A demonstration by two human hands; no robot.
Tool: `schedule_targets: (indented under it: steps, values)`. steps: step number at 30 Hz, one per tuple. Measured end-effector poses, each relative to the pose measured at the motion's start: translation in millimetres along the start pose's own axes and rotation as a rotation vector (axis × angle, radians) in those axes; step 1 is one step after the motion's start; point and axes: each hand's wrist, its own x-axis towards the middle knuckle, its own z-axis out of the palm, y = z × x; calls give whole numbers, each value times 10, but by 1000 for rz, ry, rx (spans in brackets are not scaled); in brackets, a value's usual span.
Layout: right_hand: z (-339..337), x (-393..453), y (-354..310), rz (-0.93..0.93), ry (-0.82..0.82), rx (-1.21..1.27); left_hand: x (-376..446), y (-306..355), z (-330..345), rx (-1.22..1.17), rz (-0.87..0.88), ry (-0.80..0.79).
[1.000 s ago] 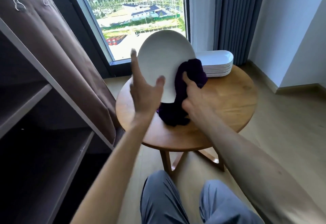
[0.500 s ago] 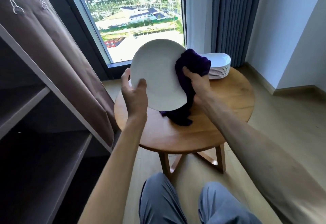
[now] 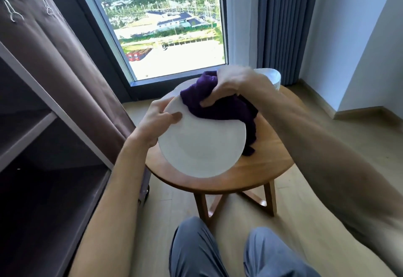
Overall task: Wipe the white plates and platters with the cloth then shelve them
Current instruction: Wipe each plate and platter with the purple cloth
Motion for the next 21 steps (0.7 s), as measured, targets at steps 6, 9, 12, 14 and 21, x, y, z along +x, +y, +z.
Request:
schedule_targets:
  steps: [6, 9, 12, 14, 21]
  values:
    - [37, 27, -115, -425, 353, -23, 31, -39, 6, -203, -68, 58]
    - [204, -12, 53, -624, 136, 448, 32, -71, -24, -259, -13, 86]
    - [257, -54, 205, -519, -123, 814, -9, -107, -65, -333, 75, 143]
    - [259, -33, 320, -445, -237, 1031, -38, -105, -34, -393, 142, 152]
    - [549, -508, 331, -424, -167, 1689, -5, -214, 207, -658, -36, 217]
